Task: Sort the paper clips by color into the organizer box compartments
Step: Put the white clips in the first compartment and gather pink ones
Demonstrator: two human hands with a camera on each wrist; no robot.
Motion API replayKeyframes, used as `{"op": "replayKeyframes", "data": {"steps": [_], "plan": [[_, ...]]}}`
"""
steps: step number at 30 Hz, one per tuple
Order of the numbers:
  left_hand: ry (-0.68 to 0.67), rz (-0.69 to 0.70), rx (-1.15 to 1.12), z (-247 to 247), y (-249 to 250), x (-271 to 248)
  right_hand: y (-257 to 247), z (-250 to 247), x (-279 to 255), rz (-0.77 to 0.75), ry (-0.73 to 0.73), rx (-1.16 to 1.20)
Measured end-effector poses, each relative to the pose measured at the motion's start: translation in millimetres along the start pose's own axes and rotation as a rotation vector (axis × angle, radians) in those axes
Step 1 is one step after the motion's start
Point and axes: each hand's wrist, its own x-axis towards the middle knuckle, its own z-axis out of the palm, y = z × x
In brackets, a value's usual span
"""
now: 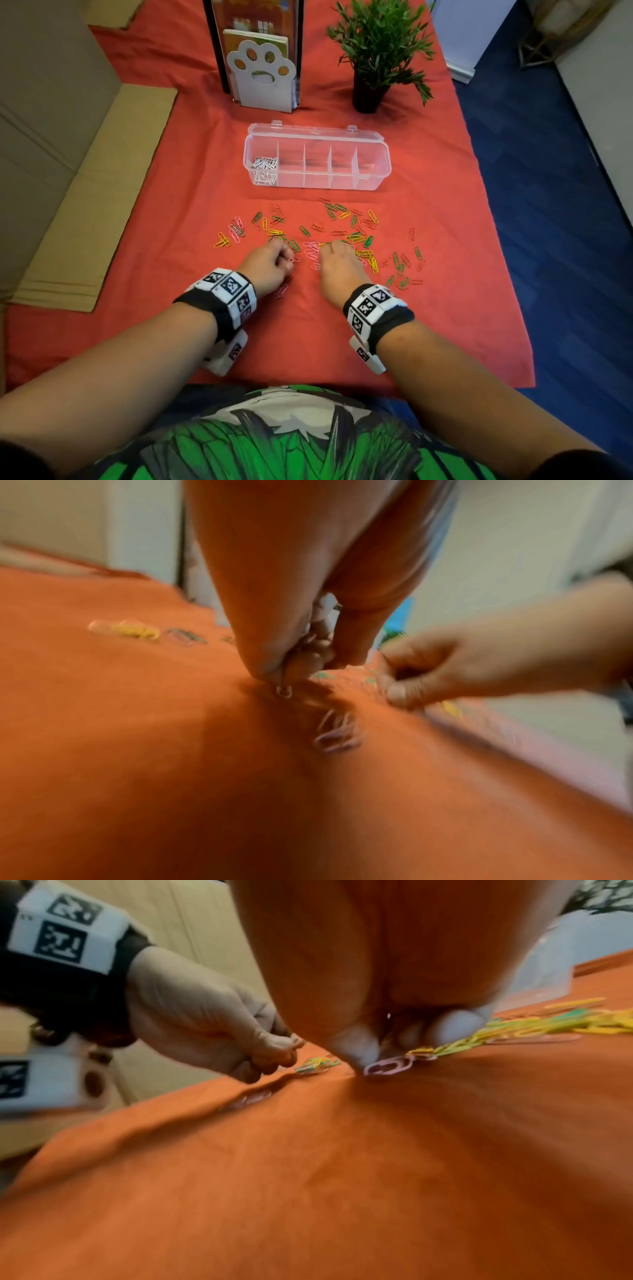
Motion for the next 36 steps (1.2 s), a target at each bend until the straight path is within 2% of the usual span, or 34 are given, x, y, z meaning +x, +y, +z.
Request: {"op": "replayKeyframes", "data": {"steps": [3,5,7,9,10,13,15,16,18,20,22,24,28,30,32,34,36], "plan": [[-0.048,-0.236,-0.545,-8.2,8.6,-0.7,9.6,-10.5,5.9,0.134,-0.073,0.373],[-0.070,-0.371,-0.890,-17.6,13.0,-3.0,18.1,-17.1,7.9,0.261,-0.079,0.714],[-0.094,-0.436,-1.043,-24.7,14.0,-4.1,23.8,-24.7,5.4,0.366,-0.054,1.047],[-0.097,-0.471,-0.988,-23.9,13.5,-1.9,29.7,-32.9,3.5,0.415,-0.047,1.324],[-0.088,-0.475,-0.857,-22.0,13.5,-0.5,31.6,-37.6,1.7,0.433,-0.048,1.436],[-0.091,-0.303,-0.091,-19.0,9.6,0.8,33.3,-46.0,-1.5,0.555,-0.086,1.666],[-0.088,-0.186,0.295,-18.7,6.6,-3.3,31.2,-43.4,0.9,0.614,-0.119,1.544],[-0.095,-0.153,0.408,-18.2,4.9,-4.6,30.5,-40.9,3.5,0.594,-0.131,1.329],[-0.105,-0.126,0.538,-16.0,3.7,-6.8,29.7,-34.2,6.7,0.429,-0.137,0.723],[-0.122,-0.097,0.598,-12.6,5.8,-7.5,25.0,-26.4,4.8,0.271,-0.066,0.332],[-0.141,-0.067,0.642,-9.6,6.0,-6.3,22.6,-14.3,3.2,0.141,-0.004,0.114],[-0.167,-0.066,0.647,-7.7,6.2,-6.1,18.0,-8.1,1.7,0.088,0.010,-0.045],[-0.208,-0.036,0.660,-5.7,3.8,-6.6,16.6,-9.9,3.5,0.036,-0.002,-0.156],[-0.197,-0.070,0.571,-8.2,3.0,-6.1,18.7,-14.6,9.2,0.013,-0.039,-0.074],[-0.212,-0.159,0.310,-12.7,3.4,-3.8,18.1,-26.4,14.1,0.136,-0.060,0.220],[-0.249,-0.316,-0.126,-18.5,6.3,-1.9,17.3,-39.0,15.0,0.322,-0.086,0.727],[-0.300,-0.466,-0.659,-26.1,8.4,-1.5,16.1,-48.2,10.5,0.444,-0.091,1.256]]}}
